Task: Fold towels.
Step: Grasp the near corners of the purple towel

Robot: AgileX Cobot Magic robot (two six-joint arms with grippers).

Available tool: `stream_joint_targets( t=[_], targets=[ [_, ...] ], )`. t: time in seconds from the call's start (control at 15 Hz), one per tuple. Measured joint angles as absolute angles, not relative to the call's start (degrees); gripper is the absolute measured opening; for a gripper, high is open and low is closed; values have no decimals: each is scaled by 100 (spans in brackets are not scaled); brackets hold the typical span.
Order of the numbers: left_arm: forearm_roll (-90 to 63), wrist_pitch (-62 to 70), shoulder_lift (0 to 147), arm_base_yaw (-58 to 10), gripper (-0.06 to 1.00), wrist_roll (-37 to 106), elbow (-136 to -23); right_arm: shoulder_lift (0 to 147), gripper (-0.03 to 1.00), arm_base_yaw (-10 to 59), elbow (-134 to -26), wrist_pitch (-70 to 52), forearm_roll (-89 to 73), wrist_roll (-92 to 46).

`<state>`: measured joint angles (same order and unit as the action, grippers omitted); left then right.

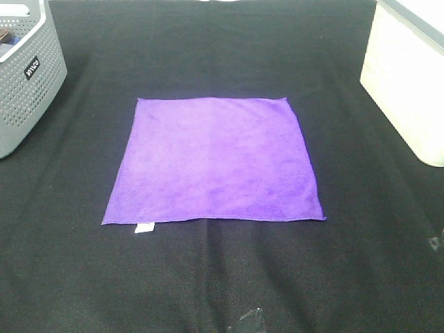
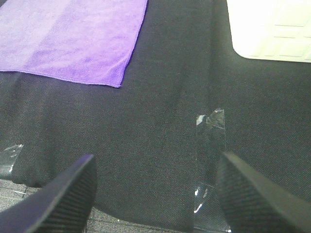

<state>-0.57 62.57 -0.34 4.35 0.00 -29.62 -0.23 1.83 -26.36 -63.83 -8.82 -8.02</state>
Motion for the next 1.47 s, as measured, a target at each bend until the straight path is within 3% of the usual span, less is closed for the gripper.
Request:
stream_joint_targets(
  t=[0.47, 0.67, 0.8, 1.47],
  targets=[
    [-57, 6257, -34, 435, 99, 0, -2962, -23, 70, 183, -2636, -6383, -865, -796],
    [-57, 6257, -34, 435, 99, 0, -2962, -23, 89, 183, -2636, -6383, -745, -785],
    [-63, 6257, -34, 435, 99, 0, -2962, -23, 94, 183, -2636, -6383, -733, -785],
    [-63, 6257, -34, 435, 99, 0, -2962, -23, 95, 183, -2636, -6383, -733, -785]
  ],
)
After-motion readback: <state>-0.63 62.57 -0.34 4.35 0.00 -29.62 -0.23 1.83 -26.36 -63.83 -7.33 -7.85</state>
